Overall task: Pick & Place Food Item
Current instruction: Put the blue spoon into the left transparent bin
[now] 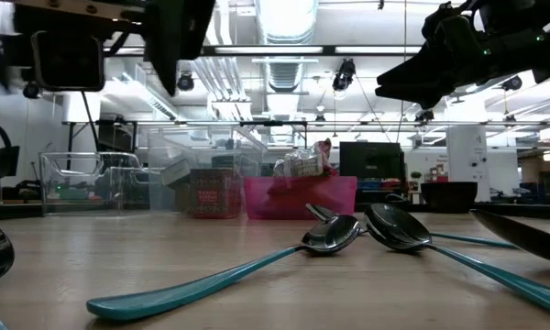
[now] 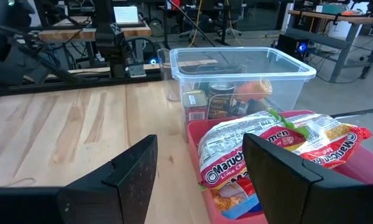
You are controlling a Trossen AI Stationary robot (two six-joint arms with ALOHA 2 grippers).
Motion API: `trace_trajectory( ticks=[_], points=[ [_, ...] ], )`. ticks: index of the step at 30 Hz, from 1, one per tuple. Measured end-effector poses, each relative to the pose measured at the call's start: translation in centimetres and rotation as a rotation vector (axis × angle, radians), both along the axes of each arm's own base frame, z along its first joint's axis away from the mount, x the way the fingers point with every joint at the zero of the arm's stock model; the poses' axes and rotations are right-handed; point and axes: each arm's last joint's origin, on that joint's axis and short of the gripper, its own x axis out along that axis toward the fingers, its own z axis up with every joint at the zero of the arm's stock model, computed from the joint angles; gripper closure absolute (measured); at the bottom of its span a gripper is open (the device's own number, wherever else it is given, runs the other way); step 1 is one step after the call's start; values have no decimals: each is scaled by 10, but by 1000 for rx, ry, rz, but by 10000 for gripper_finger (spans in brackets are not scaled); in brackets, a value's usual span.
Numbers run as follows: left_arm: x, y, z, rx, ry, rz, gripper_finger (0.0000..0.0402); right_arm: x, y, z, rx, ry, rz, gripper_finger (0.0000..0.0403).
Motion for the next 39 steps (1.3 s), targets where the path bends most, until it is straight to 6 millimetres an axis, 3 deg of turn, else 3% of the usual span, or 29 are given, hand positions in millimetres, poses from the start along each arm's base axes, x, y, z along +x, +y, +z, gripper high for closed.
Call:
trace_trajectory(
  ticks=[7, 14, 29, 39],
  points=[
    [-3, -25, -10, 33, -68, -160, 32, 0, 0, 0, -1, 0, 0, 168],
    [-20, -47, -11, 131, -123, -324, 32, 0, 0, 0, 1, -1, 0, 168],
    [-33, -41, -20, 462, -157, -779, 31, 0, 0, 0, 0, 0, 0, 168],
    [-43, -30, -26, 597, -23, -805, 31, 0, 0, 0, -1, 0, 0, 168]
  ],
)
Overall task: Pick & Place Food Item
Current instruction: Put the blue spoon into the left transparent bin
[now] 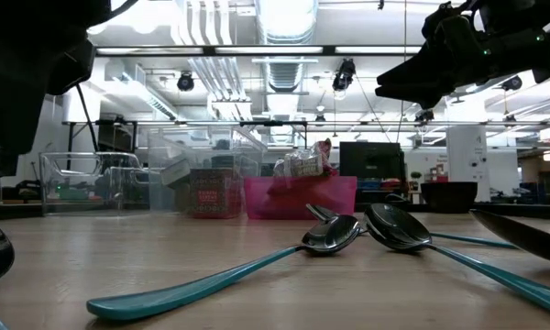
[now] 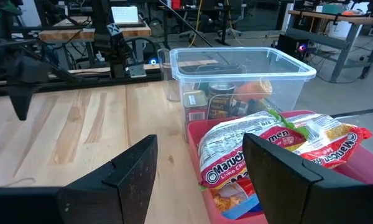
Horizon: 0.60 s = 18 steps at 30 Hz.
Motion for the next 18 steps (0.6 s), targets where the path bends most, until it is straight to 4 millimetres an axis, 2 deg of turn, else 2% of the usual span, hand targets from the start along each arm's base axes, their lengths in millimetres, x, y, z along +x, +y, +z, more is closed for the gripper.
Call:
trace_trajectory(
  ticks=[7, 10, 15, 18],
  points=[
    [1, -1, 3, -26, -25, -3, 32, 0, 0, 0, 1, 0, 0, 168],
    [3, -1, 4, 15, -69, 6, 32, 0, 0, 0, 1, 0, 0, 168],
    [5, 0, 4, 90, -116, -99, 32, 0, 0, 0, 1, 0, 0, 168],
    [5, 0, 4, 91, -119, -101, 32, 0, 0, 0, 0, 1, 0, 168]
  ],
)
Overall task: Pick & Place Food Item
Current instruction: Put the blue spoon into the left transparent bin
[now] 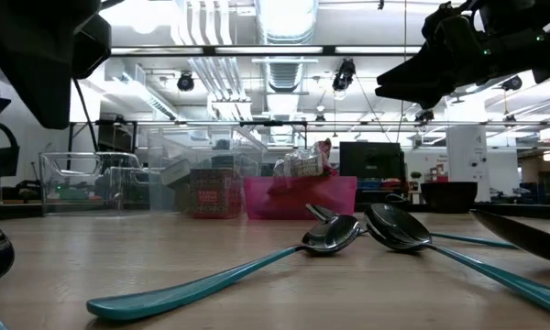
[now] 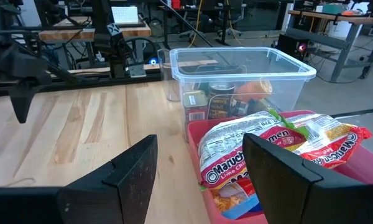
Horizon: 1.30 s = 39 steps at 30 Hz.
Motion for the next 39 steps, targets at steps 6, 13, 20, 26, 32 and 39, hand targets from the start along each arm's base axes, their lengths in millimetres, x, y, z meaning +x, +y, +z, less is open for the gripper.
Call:
trace_trajectory(
  ticks=[6, 13, 20, 26, 32, 39],
  points=[
    [4, -9, -9, 12, -32, -57, 32, 0, 0, 0, 1, -1, 0, 168],
    [3, -17, -19, 19, -12, -121, 32, 0, 0, 0, 0, 0, 0, 168],
    [9, -30, -35, -56, -18, -160, 32, 0, 0, 0, 1, -1, 0, 168],
    [11, -31, -37, -45, -41, -176, 37, 0, 0, 0, 1, -1, 0, 168],
    [14, -32, -37, -58, -69, -174, 80, 0, 0, 0, 0, 0, 1, 168],
    [15, -32, -38, -67, -76, -170, 145, 0, 0, 0, 1, -1, 0, 168]
  ],
)
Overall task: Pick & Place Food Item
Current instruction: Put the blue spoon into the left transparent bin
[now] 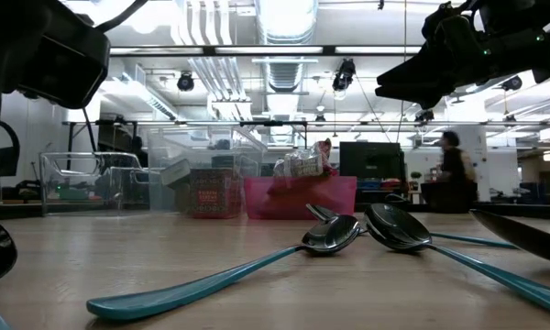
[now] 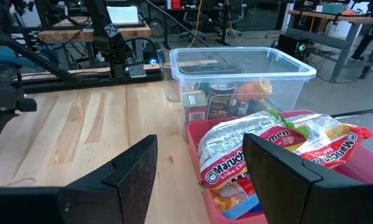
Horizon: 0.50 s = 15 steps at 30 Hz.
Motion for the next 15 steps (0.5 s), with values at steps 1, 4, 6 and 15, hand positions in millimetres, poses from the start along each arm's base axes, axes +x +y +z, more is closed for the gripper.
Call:
trace_trajectory(
  ticks=[1, 4, 6, 15],
  points=[
    [0, 0, 0, 0, 1, -1, 154, 0, 0, 0, 0, 0, 0, 168],
    [0, 0, 0, 0, 5, 0, 179, 0, 0, 0, -1, 0, 0, 168],
    [-1, 1, -1, 6, 18, 7, 195, 0, 0, 0, -1, 0, 0, 168],
    [-2, 1, -1, 5, 26, 17, 283, 0, 0, 0, -1, 1, 0, 168]
  ],
)
